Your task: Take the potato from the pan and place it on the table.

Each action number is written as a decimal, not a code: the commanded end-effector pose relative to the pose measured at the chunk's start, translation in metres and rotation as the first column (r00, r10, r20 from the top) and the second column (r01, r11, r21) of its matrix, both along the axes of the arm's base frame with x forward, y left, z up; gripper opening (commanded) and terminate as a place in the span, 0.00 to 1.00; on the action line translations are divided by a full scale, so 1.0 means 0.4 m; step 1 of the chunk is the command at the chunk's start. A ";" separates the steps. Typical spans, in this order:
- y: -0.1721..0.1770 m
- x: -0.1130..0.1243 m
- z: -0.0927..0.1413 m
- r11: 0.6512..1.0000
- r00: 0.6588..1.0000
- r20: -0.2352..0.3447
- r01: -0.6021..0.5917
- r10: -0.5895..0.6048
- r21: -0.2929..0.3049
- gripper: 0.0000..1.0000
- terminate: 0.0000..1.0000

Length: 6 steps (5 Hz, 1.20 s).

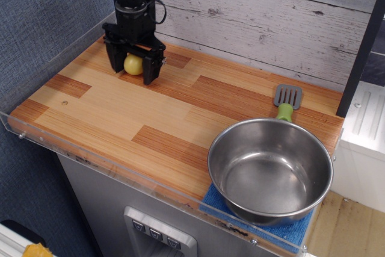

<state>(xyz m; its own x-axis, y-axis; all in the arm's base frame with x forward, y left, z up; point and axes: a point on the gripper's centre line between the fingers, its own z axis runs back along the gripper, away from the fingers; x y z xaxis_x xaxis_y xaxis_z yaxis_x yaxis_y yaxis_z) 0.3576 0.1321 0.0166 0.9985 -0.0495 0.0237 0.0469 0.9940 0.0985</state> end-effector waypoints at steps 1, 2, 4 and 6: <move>0.008 -0.065 0.143 0.997 0.994 0.111 0.003 -0.012 0.079 1.00 0.00; -0.017 -0.096 0.193 0.994 0.990 0.138 0.013 -0.028 0.107 1.00 0.00; -0.129 -0.143 0.240 0.997 0.987 0.142 0.067 -0.071 0.032 1.00 0.00; -0.157 -0.157 0.228 0.997 0.987 0.161 0.015 -0.004 -0.071 1.00 0.00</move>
<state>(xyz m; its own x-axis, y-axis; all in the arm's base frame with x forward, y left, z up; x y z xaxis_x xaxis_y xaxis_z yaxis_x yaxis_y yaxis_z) 0.3120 0.0620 0.0871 0.9906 -0.0609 0.1225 0.0600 0.9981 0.0109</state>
